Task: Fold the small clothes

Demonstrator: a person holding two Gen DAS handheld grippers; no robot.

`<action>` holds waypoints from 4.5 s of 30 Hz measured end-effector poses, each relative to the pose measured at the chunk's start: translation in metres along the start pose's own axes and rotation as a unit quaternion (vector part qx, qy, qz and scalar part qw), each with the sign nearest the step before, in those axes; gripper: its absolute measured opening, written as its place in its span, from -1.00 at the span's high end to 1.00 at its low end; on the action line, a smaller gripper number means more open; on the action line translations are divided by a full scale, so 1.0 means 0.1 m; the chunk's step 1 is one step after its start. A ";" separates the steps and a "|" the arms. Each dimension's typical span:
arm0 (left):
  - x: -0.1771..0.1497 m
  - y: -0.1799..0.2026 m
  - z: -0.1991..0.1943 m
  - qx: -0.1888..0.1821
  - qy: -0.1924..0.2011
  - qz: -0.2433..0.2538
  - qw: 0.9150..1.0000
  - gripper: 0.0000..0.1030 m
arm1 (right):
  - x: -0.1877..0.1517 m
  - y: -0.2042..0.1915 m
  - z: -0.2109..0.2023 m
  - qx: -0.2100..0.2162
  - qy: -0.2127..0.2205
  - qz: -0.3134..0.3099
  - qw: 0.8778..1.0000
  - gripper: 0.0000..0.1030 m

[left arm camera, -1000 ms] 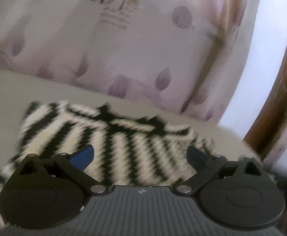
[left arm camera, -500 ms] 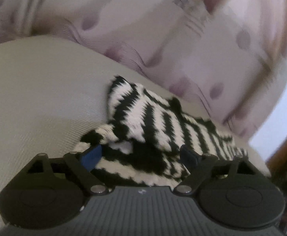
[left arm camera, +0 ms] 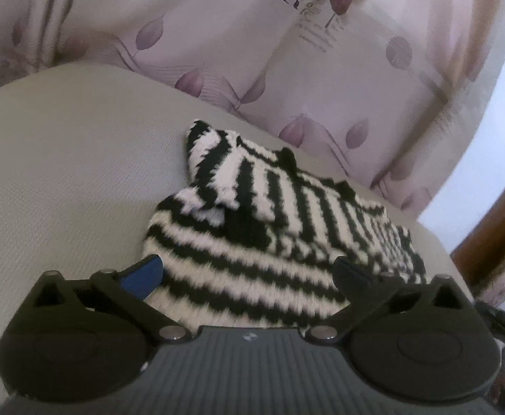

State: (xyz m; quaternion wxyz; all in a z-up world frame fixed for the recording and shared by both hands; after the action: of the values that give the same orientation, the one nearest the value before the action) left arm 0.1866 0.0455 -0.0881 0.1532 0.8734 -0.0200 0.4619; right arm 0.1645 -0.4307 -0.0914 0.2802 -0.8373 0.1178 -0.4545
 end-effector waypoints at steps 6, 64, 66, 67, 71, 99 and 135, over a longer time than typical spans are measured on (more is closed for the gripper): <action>-0.31 -0.14 -0.38 0.042 -0.020 0.025 0.999 -1.00 | -0.51 0.02 -0.59 -0.023 0.005 -0.027 0.999 -0.79; -0.60 0.10 -0.39 0.025 -0.094 0.193 0.976 0.01 | -0.88 0.17 -0.41 0.071 -0.110 0.101 0.986 0.42; -0.60 0.10 -0.39 0.025 -0.095 0.195 0.976 0.01 | -0.89 0.16 -0.41 0.070 -0.110 0.097 0.987 0.42; -0.60 0.10 -0.39 0.024 -0.096 0.196 0.976 0.01 | -0.89 0.16 -0.41 0.071 -0.110 0.095 0.987 0.41; -0.60 0.08 -0.40 0.019 -0.092 0.193 0.977 0.32 | -0.88 0.18 -0.40 0.074 -0.111 0.100 0.986 0.41; -0.56 -0.05 -0.41 -0.127 -0.108 0.095 0.981 -0.58 | -0.89 0.09 -0.37 0.113 -0.128 0.121 0.978 -0.45; -0.57 -0.28 -0.42 -0.166 -0.107 0.018 0.980 -0.16 | -0.83 0.33 -0.54 0.081 -0.091 0.135 0.983 -0.44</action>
State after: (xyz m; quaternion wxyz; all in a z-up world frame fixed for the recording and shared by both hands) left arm 0.1256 0.0776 -0.1190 0.2850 0.8795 -0.1286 0.3587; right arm 0.0755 -0.4401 -0.1449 0.4153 -0.8264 0.1661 -0.3422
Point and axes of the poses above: each gripper's, at about its wrist camera, not at the fingertips, and z roughly the way its jaws point, y to its right, x to its top, the point moved 4 cm from there along z, roughly the way its jaws point, and after that the axes turned 13 degrees about z, right-handed, at the moved point
